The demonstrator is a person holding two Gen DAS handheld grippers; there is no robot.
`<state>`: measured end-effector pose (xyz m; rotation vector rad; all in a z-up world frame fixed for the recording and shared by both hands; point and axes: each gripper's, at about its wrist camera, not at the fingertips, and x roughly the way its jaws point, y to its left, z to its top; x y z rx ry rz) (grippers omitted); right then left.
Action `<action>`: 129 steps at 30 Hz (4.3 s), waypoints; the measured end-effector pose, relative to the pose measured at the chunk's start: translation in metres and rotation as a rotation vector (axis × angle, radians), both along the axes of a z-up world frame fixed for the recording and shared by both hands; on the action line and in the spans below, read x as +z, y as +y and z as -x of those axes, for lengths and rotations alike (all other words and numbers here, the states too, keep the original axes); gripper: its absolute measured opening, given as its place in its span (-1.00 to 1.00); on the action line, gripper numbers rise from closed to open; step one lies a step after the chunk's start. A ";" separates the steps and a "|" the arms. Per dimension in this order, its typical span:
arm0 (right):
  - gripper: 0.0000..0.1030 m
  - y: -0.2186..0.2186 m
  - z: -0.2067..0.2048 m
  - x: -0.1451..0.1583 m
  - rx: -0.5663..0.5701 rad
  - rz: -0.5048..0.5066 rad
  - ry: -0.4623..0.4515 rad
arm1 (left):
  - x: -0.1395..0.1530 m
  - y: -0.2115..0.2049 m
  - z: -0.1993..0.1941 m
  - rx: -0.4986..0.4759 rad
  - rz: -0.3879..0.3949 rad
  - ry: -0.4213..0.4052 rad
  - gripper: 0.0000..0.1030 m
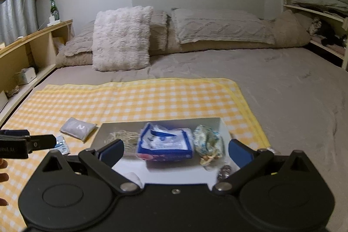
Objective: Organize soft objects
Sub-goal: 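Move both grippers back toward the grey pouch and white sachet, then grasp the white printed sachet with the left gripper while the right grasps the grey pouch, then carry the sachet and grey pouch with both grippers over the tray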
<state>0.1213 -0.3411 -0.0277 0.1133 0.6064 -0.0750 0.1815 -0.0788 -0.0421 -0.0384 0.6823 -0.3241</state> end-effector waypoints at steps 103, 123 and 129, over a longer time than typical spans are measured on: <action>-0.06 0.248 -0.278 -0.127 0.764 0.147 0.371 | -0.114 0.127 -0.139 -0.366 -0.350 0.231 0.32; -0.04 0.198 -0.218 -0.043 0.655 -0.002 0.193 | -0.033 0.132 -0.092 -0.173 -0.274 0.072 0.32; -0.04 0.175 -0.194 -0.019 0.617 -0.039 0.139 | -0.012 0.131 -0.079 -0.099 -0.246 0.020 0.32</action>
